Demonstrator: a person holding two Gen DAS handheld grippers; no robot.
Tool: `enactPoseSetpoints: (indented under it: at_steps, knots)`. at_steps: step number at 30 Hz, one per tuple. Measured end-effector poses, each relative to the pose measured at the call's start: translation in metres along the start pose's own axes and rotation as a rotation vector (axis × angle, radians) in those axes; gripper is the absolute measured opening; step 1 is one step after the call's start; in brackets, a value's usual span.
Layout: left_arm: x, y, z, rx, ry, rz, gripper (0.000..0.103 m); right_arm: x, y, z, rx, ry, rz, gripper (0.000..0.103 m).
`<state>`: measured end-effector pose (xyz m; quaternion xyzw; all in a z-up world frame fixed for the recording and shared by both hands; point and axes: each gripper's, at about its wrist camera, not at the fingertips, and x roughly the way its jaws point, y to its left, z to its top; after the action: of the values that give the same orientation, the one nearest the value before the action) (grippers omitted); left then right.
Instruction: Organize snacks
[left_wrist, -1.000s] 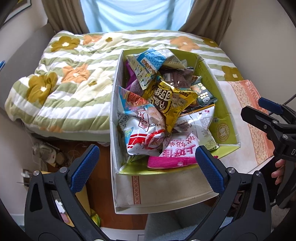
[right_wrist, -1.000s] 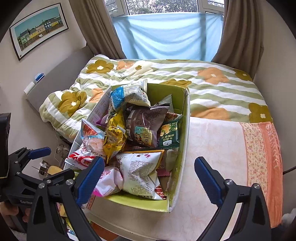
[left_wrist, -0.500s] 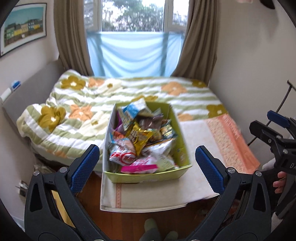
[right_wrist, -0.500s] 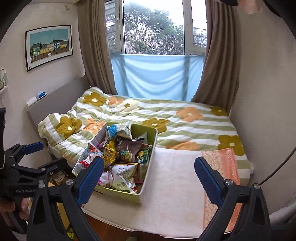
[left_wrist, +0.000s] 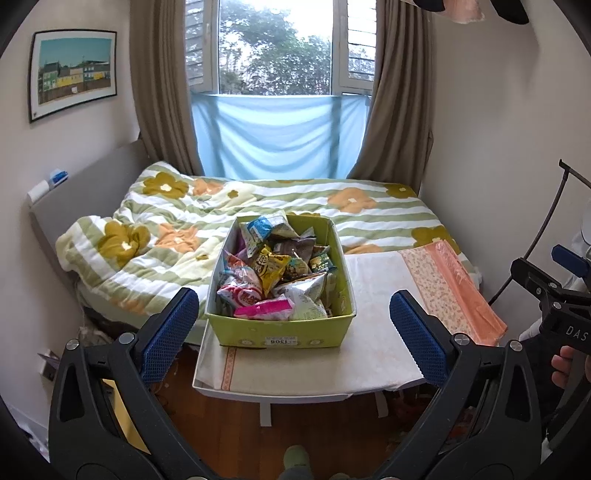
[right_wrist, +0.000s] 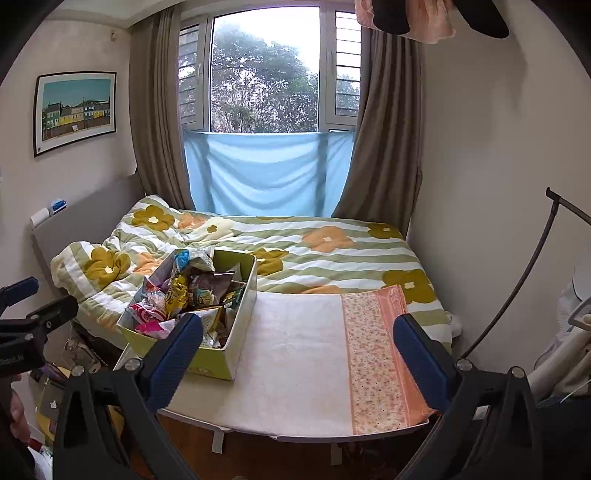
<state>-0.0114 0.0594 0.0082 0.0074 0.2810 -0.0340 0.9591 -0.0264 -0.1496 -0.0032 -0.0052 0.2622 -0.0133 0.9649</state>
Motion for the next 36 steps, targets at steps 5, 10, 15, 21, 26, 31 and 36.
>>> enactPoseSetpoints:
  at_steps: [5,10,15,21,26,31,36]
  knots:
    - [-0.004,-0.007,-0.001,0.009,-0.011,0.006,0.103,-0.004,-0.009,-0.001,0.015,-0.009,-0.006,0.102]
    - [-0.004,-0.013,-0.001,0.015,-0.012,0.003,0.103,-0.006,-0.014,-0.003,0.02,-0.008,-0.005,0.102]
    - [-0.005,-0.015,-0.002,0.017,-0.02,0.006,0.103,-0.006,-0.016,-0.004,0.022,-0.006,-0.004,0.102]
    - [-0.006,-0.014,-0.003,0.019,-0.023,0.007,0.103,-0.007,-0.018,-0.005,0.022,-0.007,-0.006,0.102]
    - [-0.007,-0.015,-0.003,0.02,-0.023,0.007,0.103,-0.007,-0.018,-0.006,0.024,-0.01,-0.005,0.102]
    - [-0.006,-0.016,-0.003,0.019,-0.022,0.007,0.103,-0.007,-0.019,-0.006,0.025,-0.006,-0.008,0.102]
    - [-0.007,-0.017,-0.003,0.016,-0.017,0.005,0.103,-0.007,-0.019,-0.006,0.025,-0.003,-0.009,0.102]
